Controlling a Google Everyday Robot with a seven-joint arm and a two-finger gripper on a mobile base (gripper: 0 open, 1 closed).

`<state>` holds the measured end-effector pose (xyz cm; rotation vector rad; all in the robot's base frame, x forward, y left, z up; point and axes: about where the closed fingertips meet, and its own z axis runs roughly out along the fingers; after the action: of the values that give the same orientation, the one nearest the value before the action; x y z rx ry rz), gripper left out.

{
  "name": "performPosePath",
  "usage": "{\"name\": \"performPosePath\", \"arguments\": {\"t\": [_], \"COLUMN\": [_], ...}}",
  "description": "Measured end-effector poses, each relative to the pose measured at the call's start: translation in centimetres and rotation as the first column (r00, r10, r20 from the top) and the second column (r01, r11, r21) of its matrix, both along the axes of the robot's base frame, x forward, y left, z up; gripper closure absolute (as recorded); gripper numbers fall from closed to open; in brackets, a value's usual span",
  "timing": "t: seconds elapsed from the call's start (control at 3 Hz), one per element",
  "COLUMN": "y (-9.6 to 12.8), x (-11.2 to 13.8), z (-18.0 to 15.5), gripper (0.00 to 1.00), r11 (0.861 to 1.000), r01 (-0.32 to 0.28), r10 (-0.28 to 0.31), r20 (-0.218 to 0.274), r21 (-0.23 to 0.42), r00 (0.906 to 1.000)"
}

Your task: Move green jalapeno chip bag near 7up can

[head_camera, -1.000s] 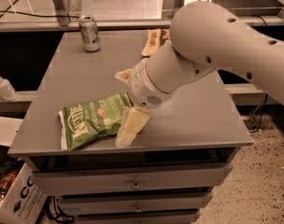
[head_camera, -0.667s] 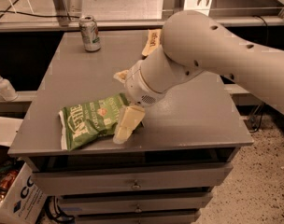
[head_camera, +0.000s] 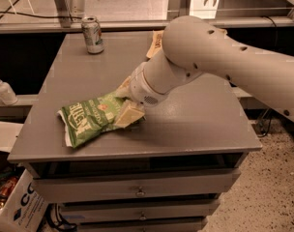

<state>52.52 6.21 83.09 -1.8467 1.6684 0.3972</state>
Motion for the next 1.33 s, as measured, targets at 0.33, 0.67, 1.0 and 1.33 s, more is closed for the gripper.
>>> {"name": "performPosePath", "arguments": {"t": [0.33,0.67,1.0,1.33], "y": [0.1,-0.3,-0.7,-1.4], "x": [0.2,0.8,2.6,6.0], "z": [0.6,2.0,4.4,9.0], "gripper": [0.65,0.88,1.0,1.0], "r11": [1.0,0.999,0.997,0.989], "r01": [0.007,0.031,0.073,0.118], "r10": [-0.007,-0.031,-0.075,-0.129], "r20": [0.001,0.017,0.058,0.135], "r21": [0.009,0.022,0.04,0.087], "r00": [1.0,0.9994,0.9954,0.9824]}}
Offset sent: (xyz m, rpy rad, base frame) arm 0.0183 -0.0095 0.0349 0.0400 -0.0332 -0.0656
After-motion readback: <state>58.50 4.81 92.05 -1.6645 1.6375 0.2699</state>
